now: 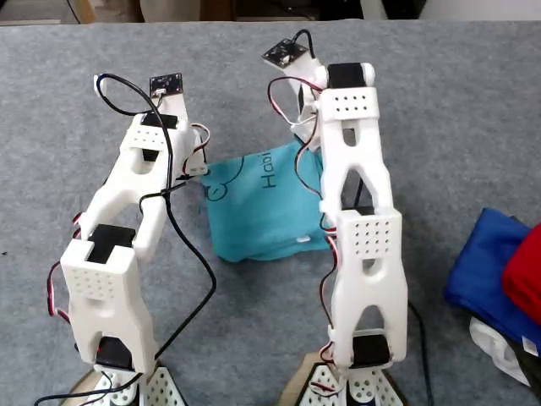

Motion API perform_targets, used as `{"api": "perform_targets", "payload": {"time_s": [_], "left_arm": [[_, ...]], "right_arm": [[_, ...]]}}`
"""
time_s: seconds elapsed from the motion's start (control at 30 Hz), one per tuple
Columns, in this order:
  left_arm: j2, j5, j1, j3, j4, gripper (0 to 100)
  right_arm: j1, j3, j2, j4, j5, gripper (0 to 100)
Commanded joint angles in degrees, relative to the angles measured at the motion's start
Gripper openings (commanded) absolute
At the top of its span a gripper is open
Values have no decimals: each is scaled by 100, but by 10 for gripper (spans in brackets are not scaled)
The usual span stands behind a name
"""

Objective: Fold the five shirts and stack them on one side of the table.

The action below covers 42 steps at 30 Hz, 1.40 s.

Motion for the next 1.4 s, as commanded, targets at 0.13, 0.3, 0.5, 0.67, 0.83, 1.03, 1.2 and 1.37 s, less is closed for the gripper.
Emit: {"api": "perform_targets", "payload": {"time_s": [0.13,0.3,0.5,0.67,0.83,1.03,1.2,1.37], "left_arm": [[-857,343,466,-62,413,21],[-1455,527,1187,826,132,21],[-1727,501,1046,1732,-888,23],[-1174,510,905,1873,-1688,24],[-523,501,941,1099,-1231,21],[198,501,905,44,-273,21],[409,492,905,-273,62,20],[409,492,897,-273,88,20]], "right_arm": [[75,-154,-813,422,-334,5],[-22,1956,-1833,387,-352,5],[-22,4488,-2897,-545,-308,5],[-136,6202,-3108,-1574,-264,5],[259,7169,-3090,-2884,-290,5],[804,6914,-3029,-3209,-158,5],[734,6220,-3213,-2576,-141,5],[426,5587,-3565,-1662,-185,29]]}}
